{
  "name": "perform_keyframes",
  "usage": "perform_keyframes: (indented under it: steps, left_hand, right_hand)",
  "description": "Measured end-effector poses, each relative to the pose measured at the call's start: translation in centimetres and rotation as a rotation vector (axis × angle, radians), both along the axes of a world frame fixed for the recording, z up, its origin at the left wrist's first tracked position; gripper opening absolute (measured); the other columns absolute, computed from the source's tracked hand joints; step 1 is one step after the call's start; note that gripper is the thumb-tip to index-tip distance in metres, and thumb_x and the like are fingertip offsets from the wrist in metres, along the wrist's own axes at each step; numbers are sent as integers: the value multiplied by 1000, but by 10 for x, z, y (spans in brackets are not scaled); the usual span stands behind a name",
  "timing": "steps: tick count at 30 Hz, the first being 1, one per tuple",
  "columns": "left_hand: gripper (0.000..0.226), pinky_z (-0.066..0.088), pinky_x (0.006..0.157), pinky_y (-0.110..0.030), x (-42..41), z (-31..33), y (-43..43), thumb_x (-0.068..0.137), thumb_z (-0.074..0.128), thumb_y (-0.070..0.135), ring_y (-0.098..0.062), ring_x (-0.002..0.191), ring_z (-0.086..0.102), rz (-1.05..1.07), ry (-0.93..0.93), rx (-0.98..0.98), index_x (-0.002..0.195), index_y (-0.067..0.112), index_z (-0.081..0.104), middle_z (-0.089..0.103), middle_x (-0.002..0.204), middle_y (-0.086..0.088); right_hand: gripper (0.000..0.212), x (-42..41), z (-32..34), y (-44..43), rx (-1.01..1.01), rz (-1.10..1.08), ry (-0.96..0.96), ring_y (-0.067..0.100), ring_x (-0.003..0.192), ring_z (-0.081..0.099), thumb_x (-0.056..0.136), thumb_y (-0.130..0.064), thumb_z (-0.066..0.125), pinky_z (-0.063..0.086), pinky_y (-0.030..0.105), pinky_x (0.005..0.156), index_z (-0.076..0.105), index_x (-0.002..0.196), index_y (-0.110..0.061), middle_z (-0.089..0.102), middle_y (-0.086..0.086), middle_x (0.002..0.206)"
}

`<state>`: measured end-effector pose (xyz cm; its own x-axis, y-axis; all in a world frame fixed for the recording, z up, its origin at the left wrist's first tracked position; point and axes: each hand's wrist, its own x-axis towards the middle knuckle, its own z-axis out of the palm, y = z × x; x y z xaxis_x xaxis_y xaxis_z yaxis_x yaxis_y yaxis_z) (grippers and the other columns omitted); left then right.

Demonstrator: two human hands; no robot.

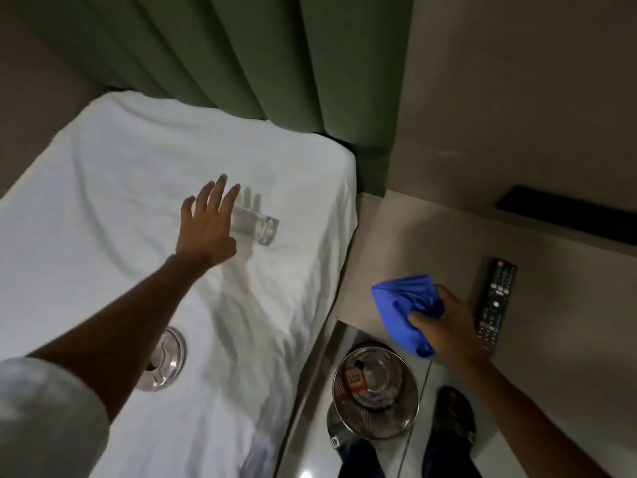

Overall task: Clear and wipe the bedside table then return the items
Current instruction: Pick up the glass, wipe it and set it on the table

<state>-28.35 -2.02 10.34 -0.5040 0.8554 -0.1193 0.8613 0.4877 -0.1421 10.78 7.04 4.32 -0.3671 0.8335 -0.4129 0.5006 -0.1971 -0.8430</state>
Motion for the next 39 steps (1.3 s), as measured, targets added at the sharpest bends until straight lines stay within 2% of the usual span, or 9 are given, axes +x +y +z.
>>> perform_keyframes:
  steps: [3,9,14,16,19,26,29,33,39]
  left_hand:
    - [89,17,118,-48,-32,-4,9,77,67,14,-24,151,6,-51,-44,-233,153,19,21,22,162,-1]
    - [82,41,98,-46,-28,-12,-2,62,85,37,-34,123,41,-84,-123,-101,134,17,52,52,131,-10]
    - [82,44,96,-35,12,-3,-19,60,88,41,-29,115,60,-145,-379,-56,133,19,58,66,126,-6]
    - [77,47,91,-33,44,-5,-22,60,88,36,-30,108,64,-199,-480,-46,128,15,61,69,120,-7]
    - [60,48,81,-30,88,-13,-23,59,87,27,-26,99,63,-194,-615,85,113,13,65,69,107,-4]
    - [72,38,94,-16,141,-21,-25,62,82,31,-5,119,52,-260,-679,190,129,29,56,59,131,11]
    - [72,42,99,-18,162,-22,-22,63,81,31,-2,122,50,-244,-710,220,130,32,54,56,132,14]
    - [75,44,101,-25,183,-28,-12,62,82,31,-10,122,53,-149,-737,244,132,28,53,58,133,9]
    - [75,53,90,-40,222,-40,10,69,79,38,-27,119,55,-67,-532,61,134,19,48,59,128,-5]
  right_hand:
    - [18,-16,8,-10,88,23,3,15,60,56,71,-4,65,42,20,51,54,76,-18,61,6,70]
    - [34,-40,30,-23,404,60,-15,-3,55,54,77,-9,64,37,4,42,45,78,-36,52,-13,61]
    - [35,-79,53,-37,623,159,43,2,76,58,81,-10,52,46,14,70,61,115,-16,69,-1,94]
    - [43,-98,60,-43,882,301,-4,21,107,63,76,-6,54,51,29,89,64,118,-10,68,9,117]
    - [49,-108,57,-46,1047,562,-126,34,116,60,63,4,66,49,47,94,69,109,-10,67,13,120]
    - [19,-64,45,-3,313,303,4,9,56,53,89,-11,46,40,10,54,56,104,-15,63,4,76]
    - [14,-48,31,9,-129,-55,103,18,58,48,83,-9,44,40,31,58,54,81,-18,55,6,68]
    - [16,-24,20,0,-534,-329,185,19,57,47,74,-6,44,38,28,56,53,69,-18,51,4,62]
    - [5,-9,9,-26,-467,-511,229,26,71,62,85,-10,57,53,39,69,60,87,-7,64,16,81]
